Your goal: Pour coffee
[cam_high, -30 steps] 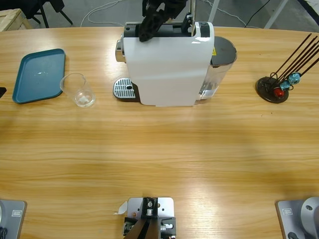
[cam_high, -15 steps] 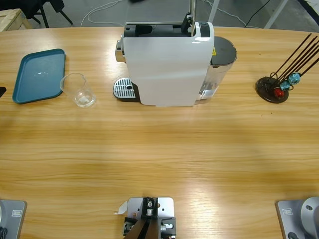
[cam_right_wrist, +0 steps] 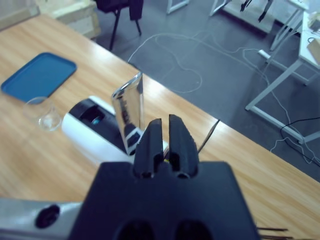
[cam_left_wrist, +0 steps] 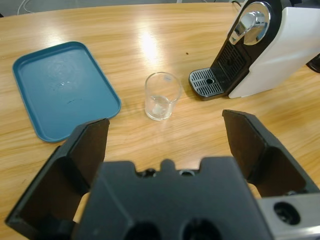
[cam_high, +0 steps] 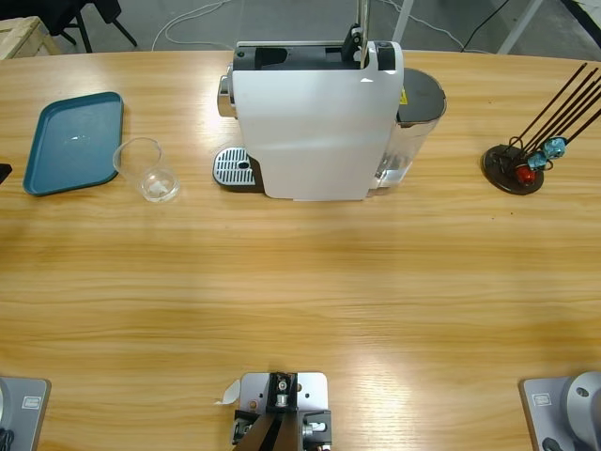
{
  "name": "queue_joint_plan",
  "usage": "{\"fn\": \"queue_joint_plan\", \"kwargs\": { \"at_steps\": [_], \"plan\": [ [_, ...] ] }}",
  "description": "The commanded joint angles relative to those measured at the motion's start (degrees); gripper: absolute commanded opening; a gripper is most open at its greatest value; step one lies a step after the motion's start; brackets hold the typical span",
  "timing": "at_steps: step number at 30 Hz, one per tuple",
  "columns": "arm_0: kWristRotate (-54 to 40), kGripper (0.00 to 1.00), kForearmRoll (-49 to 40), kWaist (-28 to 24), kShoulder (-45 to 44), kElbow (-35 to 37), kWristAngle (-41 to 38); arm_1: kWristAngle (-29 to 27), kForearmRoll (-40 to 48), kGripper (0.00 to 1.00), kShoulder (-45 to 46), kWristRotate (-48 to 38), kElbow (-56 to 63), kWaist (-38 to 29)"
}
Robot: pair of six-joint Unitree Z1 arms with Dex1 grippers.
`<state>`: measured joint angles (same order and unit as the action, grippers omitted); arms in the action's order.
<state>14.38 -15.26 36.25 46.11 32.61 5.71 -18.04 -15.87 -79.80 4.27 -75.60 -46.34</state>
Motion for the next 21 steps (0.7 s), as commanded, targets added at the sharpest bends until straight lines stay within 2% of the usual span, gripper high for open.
{"fn": "queue_joint_plan", "kwargs": {
  "at_steps": [1,7,16,21],
  "plan": [
    [-0.2,0.982,0.6,0.3,2.3,-1.8,0.2,-2.0,9.8,0.0,-9.9,-0.4,0.6,-0.3],
    [-0.2,0.982,0.6,0.3,2.7,-1.8,0.3,-1.7,9.6,0.0,-15.4,0.5,-4.0,-0.8],
    [-0.2,0.965,0.8,0.3,3.2,-1.7,0.3,-3.6,9.2,0.0,-20.7,-1.5,-5.9,-9.5],
    [-0.2,0.943,0.7,0.3,3.4,-1.7,0.3,-4.2,9.2,0.0,-24.9,-3.1,-7.8,-11.1]
  ]
}}
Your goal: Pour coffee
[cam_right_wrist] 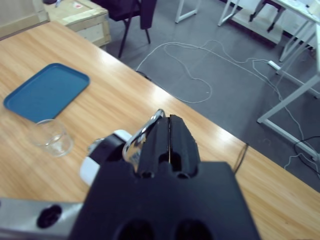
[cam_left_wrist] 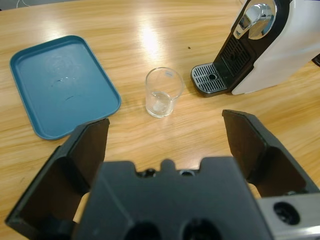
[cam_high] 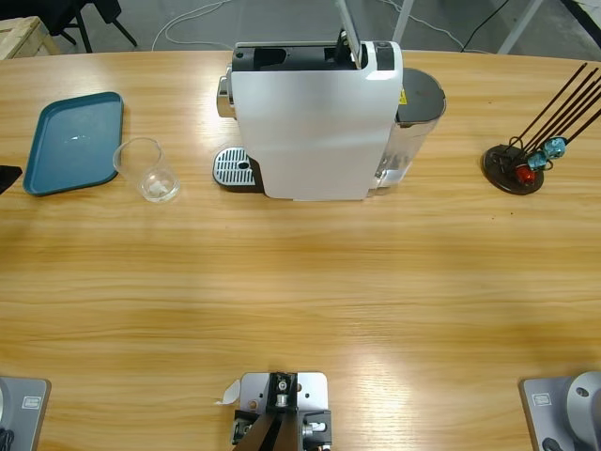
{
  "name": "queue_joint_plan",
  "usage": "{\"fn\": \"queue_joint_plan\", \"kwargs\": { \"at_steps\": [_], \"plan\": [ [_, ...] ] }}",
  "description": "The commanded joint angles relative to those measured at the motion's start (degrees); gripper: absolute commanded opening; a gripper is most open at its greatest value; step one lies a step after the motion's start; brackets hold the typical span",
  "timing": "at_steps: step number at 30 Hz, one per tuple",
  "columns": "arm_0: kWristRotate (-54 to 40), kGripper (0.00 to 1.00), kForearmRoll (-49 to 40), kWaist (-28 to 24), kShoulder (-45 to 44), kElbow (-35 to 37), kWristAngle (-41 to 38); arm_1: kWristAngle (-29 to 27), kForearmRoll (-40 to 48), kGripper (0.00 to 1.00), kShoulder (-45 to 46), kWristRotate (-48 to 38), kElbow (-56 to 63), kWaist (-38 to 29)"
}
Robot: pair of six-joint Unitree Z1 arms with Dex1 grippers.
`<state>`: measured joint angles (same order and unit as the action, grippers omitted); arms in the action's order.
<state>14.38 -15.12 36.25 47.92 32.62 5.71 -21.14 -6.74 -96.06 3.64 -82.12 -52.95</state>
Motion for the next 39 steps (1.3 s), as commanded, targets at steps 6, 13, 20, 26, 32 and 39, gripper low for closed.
{"fn": "queue_joint_plan", "kwargs": {
  "at_steps": [6,13,20,26,32,39],
  "plan": [
    [-0.2,0.941,0.6,0.3,2.1,-1.7,0.2,-1.4,-0.5,0.0,-11.5,-2.5,-1.6,-4.4],
    [-0.2,0.941,0.5,0.3,2.7,-1.5,0.1,-0.1,-0.1,0.0,-17.2,-5.3,-0.5,-4.4],
    [-0.2,0.944,0.5,0.3,3.2,-1.3,0.0,2.1,3.3,0.0,-21.1,-7.4,2.5,-4.4],
    [-0.2,0.941,0.3,0.3,3.3,-1.3,-0.2,3.3,8.1,0.0,-22.5,-9.6,7.7,-4.4],
    [-0.2,0.941,-0.2,0.3,3.7,-1.0,-0.7,3.7,11.6,0.0,-22.9,-11.4,11.9,-4.4],
    [-1.1,0.955,0.1,0.3,4.0,-1.6,-0.2,4.0,12.8,0.0,-22.1,-11.7,13.2,-4.4]
  ]
}}
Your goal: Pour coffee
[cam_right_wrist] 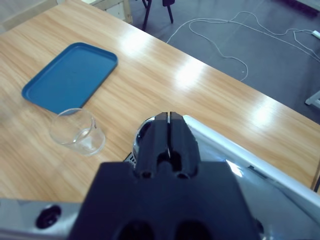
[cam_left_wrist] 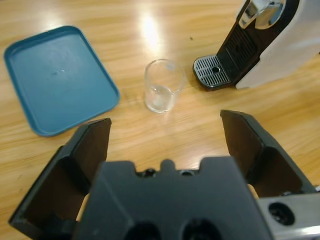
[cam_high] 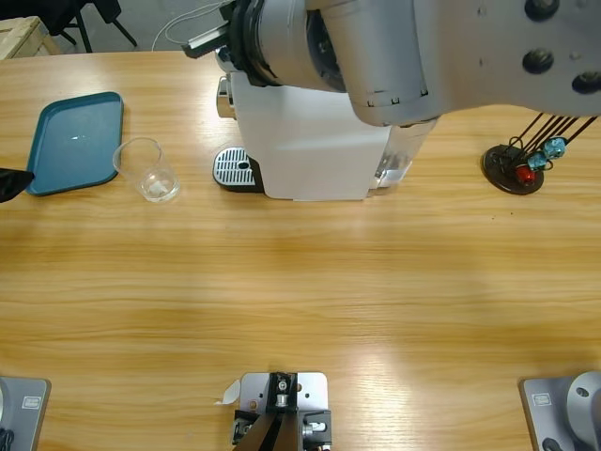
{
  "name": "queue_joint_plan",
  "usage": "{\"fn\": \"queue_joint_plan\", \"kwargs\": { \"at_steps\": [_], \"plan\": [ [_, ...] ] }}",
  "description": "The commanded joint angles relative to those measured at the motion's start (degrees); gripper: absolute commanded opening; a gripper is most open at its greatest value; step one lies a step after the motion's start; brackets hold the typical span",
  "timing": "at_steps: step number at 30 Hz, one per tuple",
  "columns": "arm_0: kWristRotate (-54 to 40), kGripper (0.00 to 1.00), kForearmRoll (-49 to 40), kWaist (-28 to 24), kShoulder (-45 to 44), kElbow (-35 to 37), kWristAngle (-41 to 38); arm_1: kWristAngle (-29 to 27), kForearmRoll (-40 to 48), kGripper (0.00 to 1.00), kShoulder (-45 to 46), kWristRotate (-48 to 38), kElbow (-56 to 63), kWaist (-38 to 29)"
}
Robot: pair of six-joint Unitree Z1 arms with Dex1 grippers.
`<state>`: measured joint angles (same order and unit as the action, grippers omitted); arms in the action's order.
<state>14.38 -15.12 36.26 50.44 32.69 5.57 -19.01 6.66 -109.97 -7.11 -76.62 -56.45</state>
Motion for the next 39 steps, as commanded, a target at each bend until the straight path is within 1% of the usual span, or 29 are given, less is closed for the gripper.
{"fn": "queue_joint_plan", "kwargs": {
  "at_steps": [1,3,5,6,7,8,10,11,13,15,19,23,25,30,35,39],
  "plan": [
    [-1.8,0.959,0.4,0.3,1.8,-2.1,0.5,1.5,-0.7,0.0,-6.9,-0.8,7.7,-0.9],
    [-2.5,0.959,1.5,0.3,2.7,-2.4,1.7,0.9,-0.9,0.0,-3.2,0.4,7.6,-0.9],
    [-3.2,0.959,2.8,0.3,3.1,-2.2,2.0,2.0,-2.5,0.01,1.7,1.7,7.0,-0.4],
    [-3.4,0.959,3.5,0.3,3.1,-2.1,2.1,3.5,-5.1,0.696,4.9,2.8,6.7,-0.1],
    [-3.6,0.957,4.4,0.3,3.3,-2.2,2.7,4.7,-7.4,0.943,7.6,3.7,5.9,0.0],
    [-3.5,0.946,5.2,0.0,4.4,-2.4,4.0,5.5,-10.5,0.995,10.1,4.7,4.8,0.0],
    [-2.8,0.95,7.5,-1.6,8.9,-2.4,5.0,6.3,-20.3,1.0,14.1,5.7,1.1,0.0],
    [-2.8,0.954,9.7,-1.6,10.9,-2.5,5.0,6.2,-24.4,1.0,16.2,6.4,0.4,0.0],
    [-3.0,0.977,14.8,-1.6,14.1,-3.1,4.8,5.8,-30.5,1.0,21.0,8.1,1.1,0.0],
    [-3.8,0.977,18.1,-1.6,14.4,-4.7,4.2,3.4,-36.3,1.0,26.0,8.3,3.8,0.1],
    [-6.2,0.979,24.8,-1.6,20.2,-7.6,4.2,2.8,-37.4,1.0,35.7,8.6,13.1,0.1],
    [-6.0,0.991,28.8,-1.6,25.0,-10.4,4.1,3.3,-37.4,1.0,41.0,8.9,20.6,0.4],
    [-6.0,0.991,32.8,-1.6,27.6,-12.3,3.9,4.9,-36.9,1.0,42.1,8.7,23.0,1.4],
    [-7.2,0.996,40.7,-1.6,33.4,-14.4,2.2,7.6,-34.2,1.0,42.8,8.4,26.8,3.0],
    [-9.3,0.996,49.1,-1.0,40.3,-15.3,-0.4,8.3,-33.2,1.0,42.6,8.1,28.5,3.6],
    [-9.4,0.996,53.2,-1.0,43.9,-15.4,-0.7,8.6,-33.3,1.0,43.7,8.1,29.5,4.7]
  ]
}}
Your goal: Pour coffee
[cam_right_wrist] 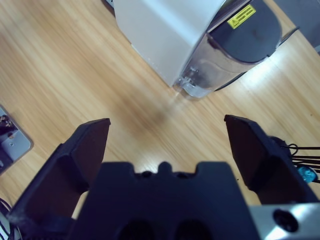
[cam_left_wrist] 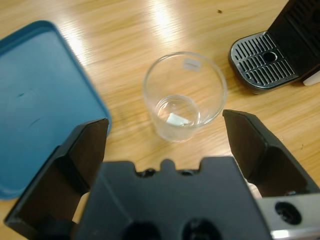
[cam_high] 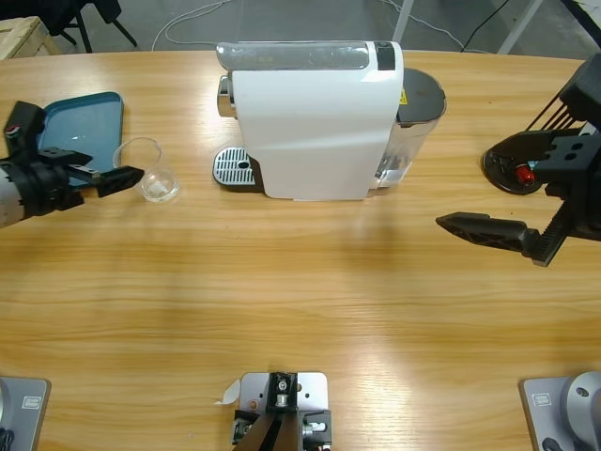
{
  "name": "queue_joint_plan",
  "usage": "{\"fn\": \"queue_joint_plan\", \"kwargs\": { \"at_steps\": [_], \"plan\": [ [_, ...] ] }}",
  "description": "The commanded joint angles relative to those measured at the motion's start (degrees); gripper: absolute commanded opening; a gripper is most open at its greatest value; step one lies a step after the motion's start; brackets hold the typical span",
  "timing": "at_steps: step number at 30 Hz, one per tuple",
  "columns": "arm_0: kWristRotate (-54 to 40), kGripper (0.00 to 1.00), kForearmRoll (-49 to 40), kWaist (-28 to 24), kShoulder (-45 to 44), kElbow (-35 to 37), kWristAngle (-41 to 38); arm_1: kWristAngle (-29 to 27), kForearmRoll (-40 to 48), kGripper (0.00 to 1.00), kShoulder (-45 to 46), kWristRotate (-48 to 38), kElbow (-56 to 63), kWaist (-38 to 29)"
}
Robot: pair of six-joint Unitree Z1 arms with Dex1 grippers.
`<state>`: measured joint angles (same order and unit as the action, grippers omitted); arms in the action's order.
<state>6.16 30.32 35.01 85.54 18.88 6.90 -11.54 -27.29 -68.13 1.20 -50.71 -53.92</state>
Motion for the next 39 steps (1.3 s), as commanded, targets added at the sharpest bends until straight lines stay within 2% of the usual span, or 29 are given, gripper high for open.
{"fn": "queue_joint_plan", "kwargs": {
  "at_steps": [1,10,17,18,19,21,22,23,24,31,34,39],
  "plan": [
    [-1.1,0.996,8.6,0.2,9.7,-1.6,-2.0,1.2,0.7,1.0,2.2,-0.2,3.8,2.5],
    [-1.0,0.996,21.0,0.2,17.8,-3.0,-1.0,1.3,0.7,1.0,3.0,-0.1,4.8,3.6],
    [-0.6,0.987,36.9,0.2,26.3,-7.4,-0.4,1.3,0.5,1.0,3.7,0.1,5.1,4.1],
    [-0.6,0.94,39.5,0.2,27.6,-8.2,-0.4,1.3,0.5,1.0,3.8,0.1,5.1,4.1],
    [-0.5,0.819,42.1,0.2,28.8,-8.9,-0.4,1.3,0.4,1.0,3.9,0.2,5.1,4.1],
    [-0.5,0.511,46.7,0.2,30.8,-10.4,-0.4,1.2,0.4,1.0,4.0,0.2,5.2,4.2],
    [-0.6,0.417,48.5,0.2,31.5,-11.0,-0.5,1.1,0.4,1.0,4.1,0.2,5.2,4.2],
    [-0.8,0.276,50.4,0.2,32.2,-11.6,-0.6,1.1,0.4,1.0,4.1,0.2,5.2,4.2],
    [-1.1,0.237,51.5,0.2,32.4,-11.9,-0.8,1.1,0.4,1.0,4.1,0.2,5.3,4.2],
    [-2.7,0.237,55.1,2.3,29.4,-12.6,-4.2,0.9,0.4,1.0,4.5,0.2,5.5,4.2],
    [-2.6,0.237,55.0,4.1,28.6,-11.1,-4.6,0.6,0.0,1.0,5.0,0.2,5.5,4.2],
    [-2.4,0.237,54.5,4.3,28.7,-7.1,-6.9,0.5,-0.6,1.0,6.0,0.3,5.6,4.7]
  ]
}}
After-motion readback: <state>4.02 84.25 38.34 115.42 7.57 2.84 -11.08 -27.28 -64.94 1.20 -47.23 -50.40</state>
